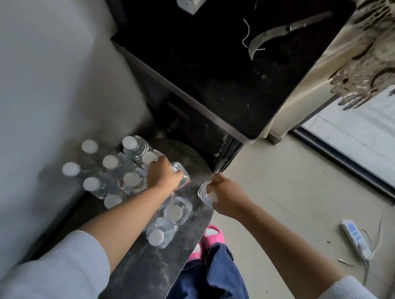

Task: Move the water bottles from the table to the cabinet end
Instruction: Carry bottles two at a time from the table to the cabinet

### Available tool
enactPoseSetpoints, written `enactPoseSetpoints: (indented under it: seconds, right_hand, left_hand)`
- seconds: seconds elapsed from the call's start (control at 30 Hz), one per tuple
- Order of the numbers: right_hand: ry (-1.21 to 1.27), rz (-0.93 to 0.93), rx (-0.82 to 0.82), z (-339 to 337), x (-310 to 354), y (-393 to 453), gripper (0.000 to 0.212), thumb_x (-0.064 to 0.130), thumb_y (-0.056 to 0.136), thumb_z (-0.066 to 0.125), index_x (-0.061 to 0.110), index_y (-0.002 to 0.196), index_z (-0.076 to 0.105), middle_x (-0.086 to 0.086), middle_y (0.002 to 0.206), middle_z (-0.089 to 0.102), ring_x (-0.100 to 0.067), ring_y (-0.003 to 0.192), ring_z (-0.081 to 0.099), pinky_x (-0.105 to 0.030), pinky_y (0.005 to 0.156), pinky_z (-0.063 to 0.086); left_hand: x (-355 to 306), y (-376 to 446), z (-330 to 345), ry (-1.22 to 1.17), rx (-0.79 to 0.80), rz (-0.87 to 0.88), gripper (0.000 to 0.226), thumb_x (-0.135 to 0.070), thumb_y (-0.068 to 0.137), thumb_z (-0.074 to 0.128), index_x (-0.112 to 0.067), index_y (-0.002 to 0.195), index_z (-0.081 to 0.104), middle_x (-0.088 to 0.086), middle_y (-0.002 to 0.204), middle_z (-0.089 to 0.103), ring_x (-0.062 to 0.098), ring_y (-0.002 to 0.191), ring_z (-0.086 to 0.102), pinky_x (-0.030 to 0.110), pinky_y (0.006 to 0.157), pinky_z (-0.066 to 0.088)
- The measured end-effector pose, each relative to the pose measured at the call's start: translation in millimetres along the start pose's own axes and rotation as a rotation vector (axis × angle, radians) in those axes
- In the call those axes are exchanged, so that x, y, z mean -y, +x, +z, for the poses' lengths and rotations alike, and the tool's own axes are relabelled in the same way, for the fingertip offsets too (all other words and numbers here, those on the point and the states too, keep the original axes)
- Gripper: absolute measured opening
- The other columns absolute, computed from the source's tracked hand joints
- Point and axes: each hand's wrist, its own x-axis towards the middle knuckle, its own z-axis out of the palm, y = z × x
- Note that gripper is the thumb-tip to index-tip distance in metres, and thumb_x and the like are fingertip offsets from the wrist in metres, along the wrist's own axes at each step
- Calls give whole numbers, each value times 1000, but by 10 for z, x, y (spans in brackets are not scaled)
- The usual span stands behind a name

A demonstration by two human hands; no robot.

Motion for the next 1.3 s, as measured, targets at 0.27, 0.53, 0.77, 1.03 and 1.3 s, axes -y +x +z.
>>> enactPoseSetpoints:
  seconds: [0.27,0.53,0.77,1.03,1.3]
  right_hand:
    - [25,-23,28,17,96,204,44,3,87,52,11,130,52,-8,137,40,-28,119,49,-30,97,44]
    - [24,-34,25,82,223,279,43,6,88,52,11,131,52,-7,136,41,-25,120,47,-30,99,43]
    - [43,-22,14,84,419,317,45,5,86,53,10,131,51,-9,136,41,-26,121,48,-28,100,42]
    - [72,27,-35,122,453,291,41,3,85,54,10,126,55,-7,134,45,-25,118,51,-27,97,43]
    - [129,179,-69,163,578,185,59,8,87,56,11,142,36,-16,136,44,-31,122,49,-32,96,45]
  left_hand:
    - [56,115,130,-102,-40,-161,43,-22,81,63,4,115,58,25,119,63,37,108,62,38,89,54]
    - [54,86,75,-63,-9,-119,55,-38,84,63,3,119,53,24,125,59,37,113,59,39,88,50]
    - [347,-212,-361,194,-99,250,28,-21,93,49,-1,111,56,15,119,56,30,109,55,36,85,45]
    - [1012,-402,-425,402,-186,521,27,-3,53,83,-2,77,70,14,75,70,33,71,68,37,61,57]
    - [1089,-584,-491,482,-61,478,34,-18,91,46,-7,122,53,9,127,54,26,122,46,33,102,37]
